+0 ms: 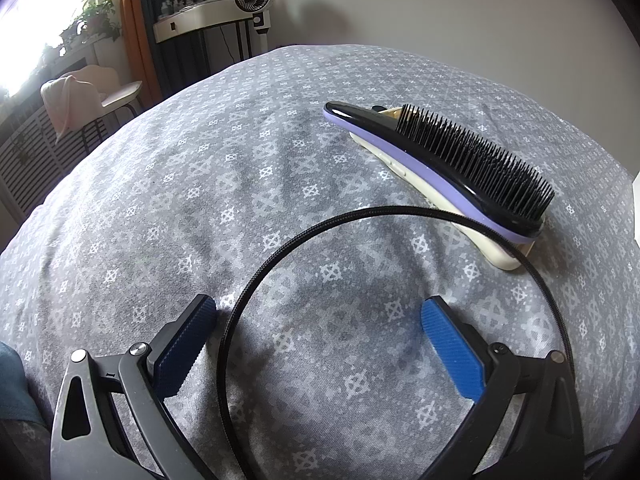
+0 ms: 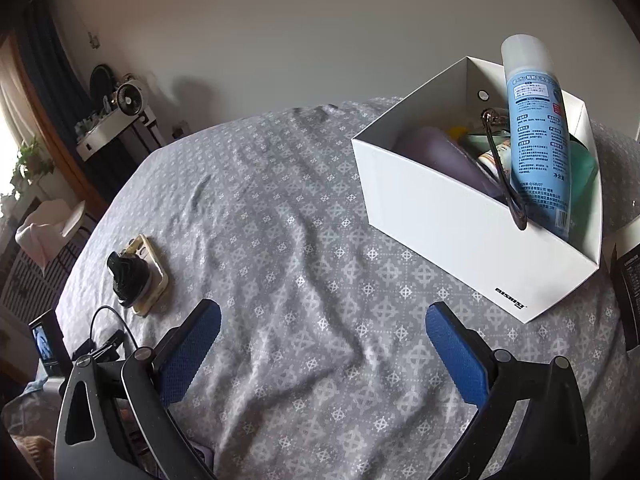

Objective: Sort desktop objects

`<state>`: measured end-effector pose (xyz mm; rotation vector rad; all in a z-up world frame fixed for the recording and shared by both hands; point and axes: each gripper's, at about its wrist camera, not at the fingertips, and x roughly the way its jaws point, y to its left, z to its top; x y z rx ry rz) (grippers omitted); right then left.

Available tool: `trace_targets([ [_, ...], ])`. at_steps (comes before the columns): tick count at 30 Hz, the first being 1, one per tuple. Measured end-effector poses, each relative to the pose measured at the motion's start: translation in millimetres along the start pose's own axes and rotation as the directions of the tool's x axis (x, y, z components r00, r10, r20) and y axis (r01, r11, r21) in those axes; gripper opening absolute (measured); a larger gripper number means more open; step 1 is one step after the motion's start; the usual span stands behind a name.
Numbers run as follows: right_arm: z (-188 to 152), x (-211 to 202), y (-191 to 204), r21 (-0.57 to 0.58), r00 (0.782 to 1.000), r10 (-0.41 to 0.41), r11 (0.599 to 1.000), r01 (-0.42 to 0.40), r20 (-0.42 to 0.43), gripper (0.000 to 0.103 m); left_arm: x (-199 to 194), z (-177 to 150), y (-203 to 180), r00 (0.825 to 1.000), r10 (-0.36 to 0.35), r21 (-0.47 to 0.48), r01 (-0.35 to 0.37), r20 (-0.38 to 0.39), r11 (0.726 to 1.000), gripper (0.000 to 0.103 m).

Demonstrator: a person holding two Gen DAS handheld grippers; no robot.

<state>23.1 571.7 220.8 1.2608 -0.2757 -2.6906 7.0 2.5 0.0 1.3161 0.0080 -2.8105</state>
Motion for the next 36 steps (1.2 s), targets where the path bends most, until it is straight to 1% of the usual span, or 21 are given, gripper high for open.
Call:
trace_targets([
  [3, -1, -4, 6, -0.018, 1.000, 0.005, 1.000, -0.005, 0.008, 0.103, 0, 0, 0, 1.000, -0.001, -0.001, 0.001, -0.001, 1.000, 0.103],
  [7, 0, -8, 8, -0.027, 1.000, 0.015, 1.000, -0.015, 0.009, 0.103, 0, 0, 5, 1.000, -0.024, -0.018, 0.024, -0.002, 1.000, 0.103],
  [14, 1, -10, 14, -0.026, 1.000, 0.021, 0.999, -0.021, 0.008, 0.103, 0, -1, 3, 1.000, -0.018, -0.013, 0.018, -0.001, 1.000, 0.103],
  [22, 0, -9, 28, -0.056, 0.999, 0.032, 0.998, -0.033, -0.005, 0.103, 0, -1, 3, 1.000, -0.024, -0.011, 0.024, 0.000, 1.000, 0.103],
  [24, 0, -9, 32, -0.070, 1.000, 0.029, 0.997, -0.029, -0.006, 0.103, -2, -3, 3, 0.999, -0.047, 0.025, 0.047, -0.005, 0.999, 0.103],
  [25, 0, -8, 34, -0.075, 1.000, 0.026, 0.997, -0.026, -0.007, 0.103, -4, -5, 5, 0.997, -0.074, 0.053, 0.074, -0.005, 0.996, 0.103],
  [27, 1, -7, 37, -0.079, 1.000, 0.023, 0.997, -0.024, -0.013, 0.103, -7, -8, 10, 0.993, -0.122, 0.073, 0.122, -0.007, 0.990, 0.103],
  [29, 1, -4, 37, -0.079, 0.999, 0.028, 0.996, -0.030, -0.024, 0.103, -8, -10, 13, 0.989, -0.150, 0.092, 0.150, -0.002, 0.984, 0.103],
  [30, 0, -3, 38, -0.080, 0.999, 0.026, 0.996, -0.029, -0.029, 0.103, -8, -11, 14, 0.988, -0.152, 0.091, 0.152, 0.002, 0.984, 0.103],
  [33, -5, 4, 38, -0.076, 0.998, 0.021, 0.997, -0.025, -0.053, 0.103, -8, -10, 10, 0.992, -0.127, 0.109, 0.127, 0.000, 0.986, 0.103],
  [36, -9, 11, 38, -0.068, 0.997, 0.025, 0.997, -0.031, -0.077, 0.103, -9, -10, 11, 0.992, -0.128, 0.109, 0.127, 0.000, 0.986, 0.103],
])
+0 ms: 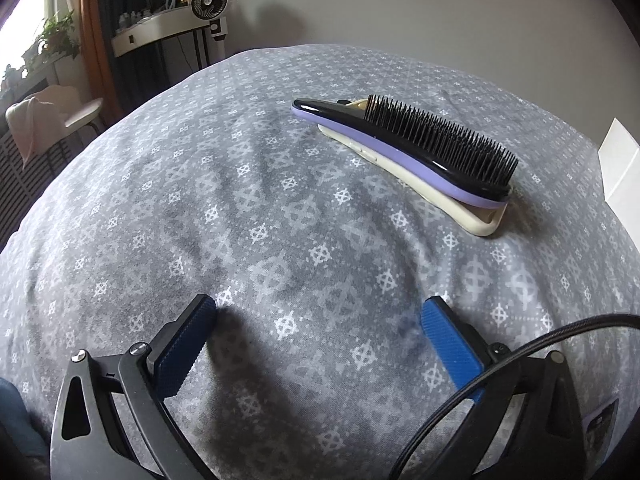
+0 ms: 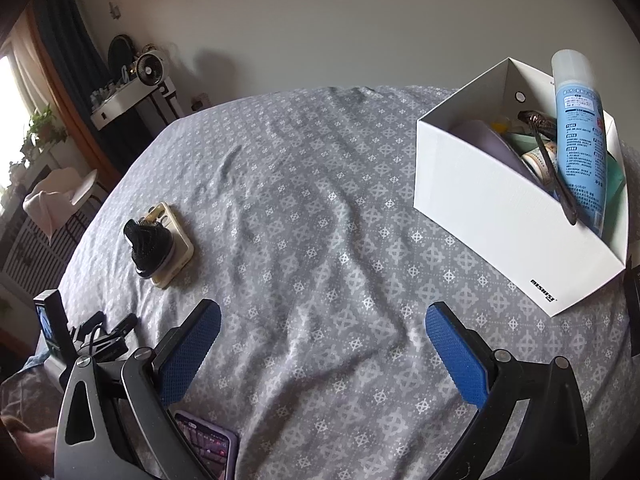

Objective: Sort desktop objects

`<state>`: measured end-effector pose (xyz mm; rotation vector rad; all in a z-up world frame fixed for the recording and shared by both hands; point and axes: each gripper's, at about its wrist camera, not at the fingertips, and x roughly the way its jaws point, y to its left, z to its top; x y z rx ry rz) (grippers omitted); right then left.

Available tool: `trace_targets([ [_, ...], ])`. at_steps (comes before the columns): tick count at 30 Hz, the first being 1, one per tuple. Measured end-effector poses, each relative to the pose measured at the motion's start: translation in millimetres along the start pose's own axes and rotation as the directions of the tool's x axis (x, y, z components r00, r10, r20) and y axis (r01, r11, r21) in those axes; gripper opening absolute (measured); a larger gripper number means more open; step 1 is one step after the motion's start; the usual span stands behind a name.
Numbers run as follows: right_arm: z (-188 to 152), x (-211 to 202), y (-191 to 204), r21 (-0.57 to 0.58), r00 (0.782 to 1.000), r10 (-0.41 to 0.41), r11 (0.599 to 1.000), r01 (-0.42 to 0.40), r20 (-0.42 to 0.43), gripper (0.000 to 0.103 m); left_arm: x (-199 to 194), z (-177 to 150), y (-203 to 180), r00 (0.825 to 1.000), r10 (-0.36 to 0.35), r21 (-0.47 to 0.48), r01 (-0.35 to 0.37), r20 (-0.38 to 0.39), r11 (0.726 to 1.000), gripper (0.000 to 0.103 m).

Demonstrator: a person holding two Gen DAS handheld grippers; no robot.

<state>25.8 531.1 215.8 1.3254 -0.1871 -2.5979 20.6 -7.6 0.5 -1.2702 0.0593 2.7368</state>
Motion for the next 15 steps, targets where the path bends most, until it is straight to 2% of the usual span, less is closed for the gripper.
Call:
trace_targets([
  [15, -6.5, 10.6, 2.4, 0.004, 0.999, 0.010, 1.000, -0.009, -0.032, 0.103, -0.7, 2.4, 0.0, 1.000, 0.009, 0.005, -0.009, 0.000, 1.000, 0.103],
])
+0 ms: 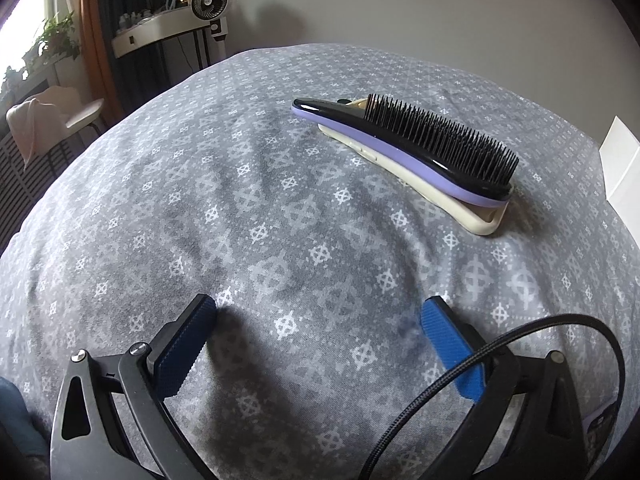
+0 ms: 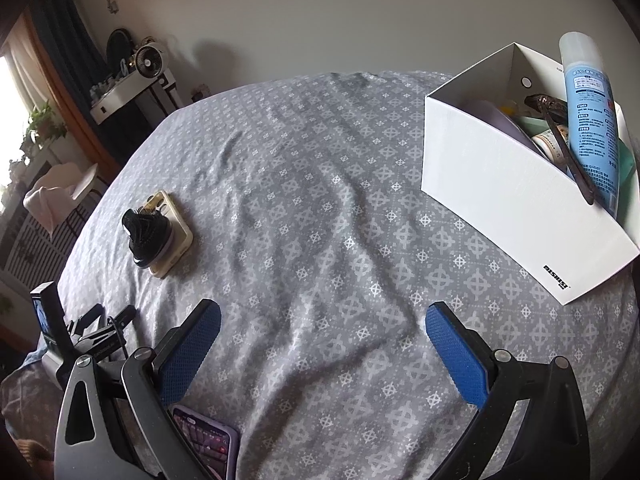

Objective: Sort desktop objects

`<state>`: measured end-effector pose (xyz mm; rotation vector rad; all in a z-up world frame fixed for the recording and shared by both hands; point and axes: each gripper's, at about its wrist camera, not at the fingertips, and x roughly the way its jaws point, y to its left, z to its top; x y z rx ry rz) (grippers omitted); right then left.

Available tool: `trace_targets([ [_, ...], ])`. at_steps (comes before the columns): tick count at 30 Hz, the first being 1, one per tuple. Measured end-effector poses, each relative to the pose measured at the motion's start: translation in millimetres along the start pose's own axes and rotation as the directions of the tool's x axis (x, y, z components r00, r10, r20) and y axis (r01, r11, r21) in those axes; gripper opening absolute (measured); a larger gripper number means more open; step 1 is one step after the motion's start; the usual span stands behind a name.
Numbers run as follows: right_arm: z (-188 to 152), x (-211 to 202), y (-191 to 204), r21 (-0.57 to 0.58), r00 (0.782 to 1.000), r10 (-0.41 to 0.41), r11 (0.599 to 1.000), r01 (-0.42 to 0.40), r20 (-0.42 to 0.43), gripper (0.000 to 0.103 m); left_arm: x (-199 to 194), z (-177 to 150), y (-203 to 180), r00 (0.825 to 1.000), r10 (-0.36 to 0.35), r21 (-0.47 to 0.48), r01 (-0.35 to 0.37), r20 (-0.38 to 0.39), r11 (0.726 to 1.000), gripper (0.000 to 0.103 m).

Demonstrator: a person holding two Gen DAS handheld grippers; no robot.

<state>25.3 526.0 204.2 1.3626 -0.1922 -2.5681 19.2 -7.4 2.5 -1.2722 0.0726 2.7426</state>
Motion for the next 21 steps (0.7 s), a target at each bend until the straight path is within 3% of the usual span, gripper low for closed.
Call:
trace_targets([
  [14, -4, 4, 5, -0.009, 1.000, 0.006, 1.000, -0.006, -0.018, 0.103, 1, 0, 0, 1.000, 0.001, 0.001, -0.001, 0.000, 1.000, 0.103],
  [21, -1, 8, 13, -0.011, 0.999, 0.048, 0.999, -0.048, -0.018, 0.103, 1, 0, 0, 1.000, 0.001, 0.000, -0.001, 0.000, 1.000, 0.103],
])
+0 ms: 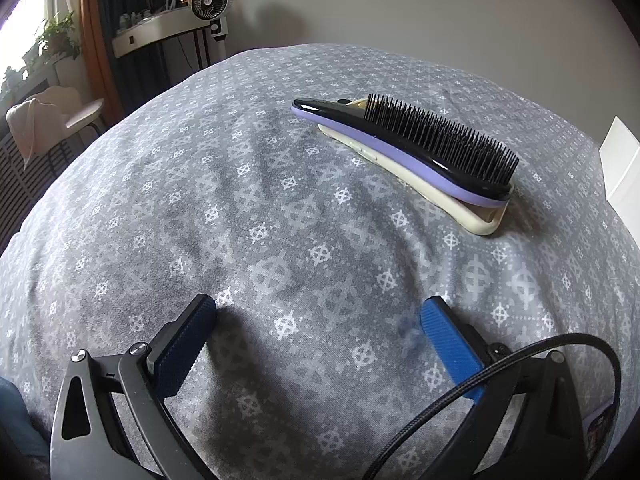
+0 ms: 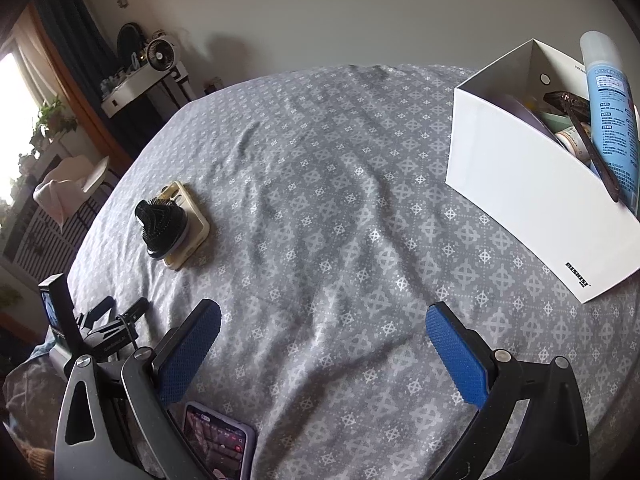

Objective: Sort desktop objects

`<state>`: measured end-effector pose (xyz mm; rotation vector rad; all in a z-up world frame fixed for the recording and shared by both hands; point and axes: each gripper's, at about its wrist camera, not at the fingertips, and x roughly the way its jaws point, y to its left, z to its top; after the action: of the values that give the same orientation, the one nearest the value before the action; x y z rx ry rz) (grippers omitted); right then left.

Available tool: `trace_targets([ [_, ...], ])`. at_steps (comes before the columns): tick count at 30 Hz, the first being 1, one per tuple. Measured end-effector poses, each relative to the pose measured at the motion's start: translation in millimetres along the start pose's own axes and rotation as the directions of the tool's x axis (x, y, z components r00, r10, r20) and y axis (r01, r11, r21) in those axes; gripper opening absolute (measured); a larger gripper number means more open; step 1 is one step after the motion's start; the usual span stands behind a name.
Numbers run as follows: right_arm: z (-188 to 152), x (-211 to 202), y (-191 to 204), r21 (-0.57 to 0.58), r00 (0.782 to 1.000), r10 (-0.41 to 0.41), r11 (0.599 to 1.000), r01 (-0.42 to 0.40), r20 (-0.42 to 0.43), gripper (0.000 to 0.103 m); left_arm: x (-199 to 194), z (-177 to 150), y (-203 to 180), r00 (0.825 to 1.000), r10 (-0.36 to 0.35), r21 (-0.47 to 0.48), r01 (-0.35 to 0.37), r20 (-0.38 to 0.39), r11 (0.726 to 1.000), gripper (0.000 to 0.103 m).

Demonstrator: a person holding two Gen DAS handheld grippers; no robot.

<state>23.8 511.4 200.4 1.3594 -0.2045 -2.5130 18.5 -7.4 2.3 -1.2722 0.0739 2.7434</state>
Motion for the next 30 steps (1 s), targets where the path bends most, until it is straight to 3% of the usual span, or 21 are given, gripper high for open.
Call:
trace_targets([
  [4, 13, 12, 5, 0.031, 0.999, 0.022, 0.999, -0.023, 0.030, 0.103, 0, 0, 0, 1.000, 0.001, 0.000, -0.001, 0.000, 1.000, 0.103],
  [6, 15, 30, 6, 0.028, 1.000, -0.009, 1.000, 0.008, 0.025, 0.103, 0, 0, 0, 1.000, 0.001, 0.000, -0.001, 0.000, 1.000, 0.103],
  [11, -7, 90, -13, 0.009, 0.992, -0.082, 0.997, 0.083, -0.096, 0.103, 0, 0, 0, 1.000, 0.001, 0.000, -0.001, 0.000, 1.000, 0.103],
  [14, -30, 90, 0, -0.138, 0.988, -0.153, 0.979, 0.152, 0.004, 0.103, 0, 0, 0, 1.000, 0.001, 0.000, -0.001, 0.000, 1.000, 0.103],
  [16, -36, 89, 4, -0.133, 0.982, -0.182, 0.974, 0.186, 0.042, 0.103, 0, 0, 0, 1.000, 0.001, 0.001, -0.001, 0.000, 1.000, 0.103],
  [30, -37, 92, 1, -0.116, 0.982, -0.177, 0.976, 0.183, 0.058, 0.103, 0, 0, 0, 1.000, 0.001, 0.001, -0.001, 0.000, 1.000, 0.103],
])
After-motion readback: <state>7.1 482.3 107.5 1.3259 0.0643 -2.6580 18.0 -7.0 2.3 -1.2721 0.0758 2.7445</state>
